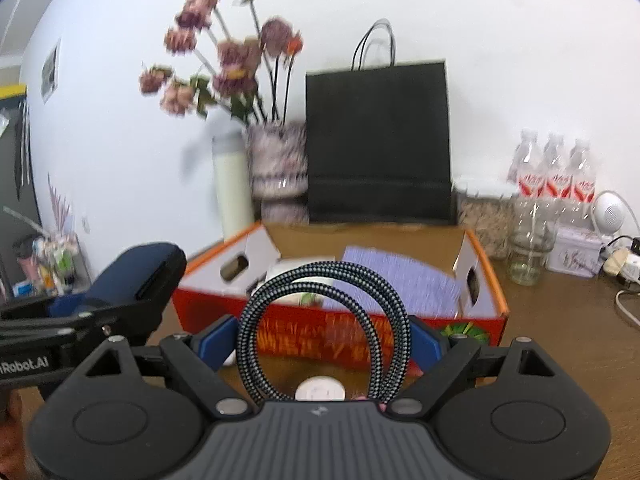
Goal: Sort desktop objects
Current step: 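Lift the pouch and cable and carry both tools over the box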
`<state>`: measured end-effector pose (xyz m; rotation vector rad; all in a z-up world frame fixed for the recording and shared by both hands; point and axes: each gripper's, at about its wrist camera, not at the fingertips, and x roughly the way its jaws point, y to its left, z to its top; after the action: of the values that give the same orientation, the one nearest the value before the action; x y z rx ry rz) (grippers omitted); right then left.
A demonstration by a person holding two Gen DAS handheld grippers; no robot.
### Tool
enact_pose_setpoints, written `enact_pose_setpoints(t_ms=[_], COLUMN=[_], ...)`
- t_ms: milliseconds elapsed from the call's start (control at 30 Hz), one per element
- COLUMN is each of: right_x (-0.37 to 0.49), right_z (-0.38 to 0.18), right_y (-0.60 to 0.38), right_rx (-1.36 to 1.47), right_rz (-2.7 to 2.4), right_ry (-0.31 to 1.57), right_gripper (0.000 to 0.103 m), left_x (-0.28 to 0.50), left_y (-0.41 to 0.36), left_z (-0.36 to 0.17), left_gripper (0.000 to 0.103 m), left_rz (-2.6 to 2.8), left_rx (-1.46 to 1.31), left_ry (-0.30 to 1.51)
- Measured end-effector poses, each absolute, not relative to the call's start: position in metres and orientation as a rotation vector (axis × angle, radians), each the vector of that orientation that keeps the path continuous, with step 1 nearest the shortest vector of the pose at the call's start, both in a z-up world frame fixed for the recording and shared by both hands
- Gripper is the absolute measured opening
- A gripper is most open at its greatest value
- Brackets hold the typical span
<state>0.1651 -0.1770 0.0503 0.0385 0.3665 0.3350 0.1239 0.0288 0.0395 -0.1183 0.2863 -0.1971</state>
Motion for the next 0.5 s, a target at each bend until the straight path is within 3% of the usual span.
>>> enact_pose_setpoints(t_ms=[500], right_x=[0.203], right_z=[0.081], right_y=[-0.193], right_rx=[0.071], right_rz=[0.276], right_ry=[0.283], right_gripper=[0.088], left_x=[0.167], left_y=[0.018], left_z=[0.075], left_gripper=[0.066], left_rz=[-0.177], left_rx=[-0.119], left_ry=[0.2])
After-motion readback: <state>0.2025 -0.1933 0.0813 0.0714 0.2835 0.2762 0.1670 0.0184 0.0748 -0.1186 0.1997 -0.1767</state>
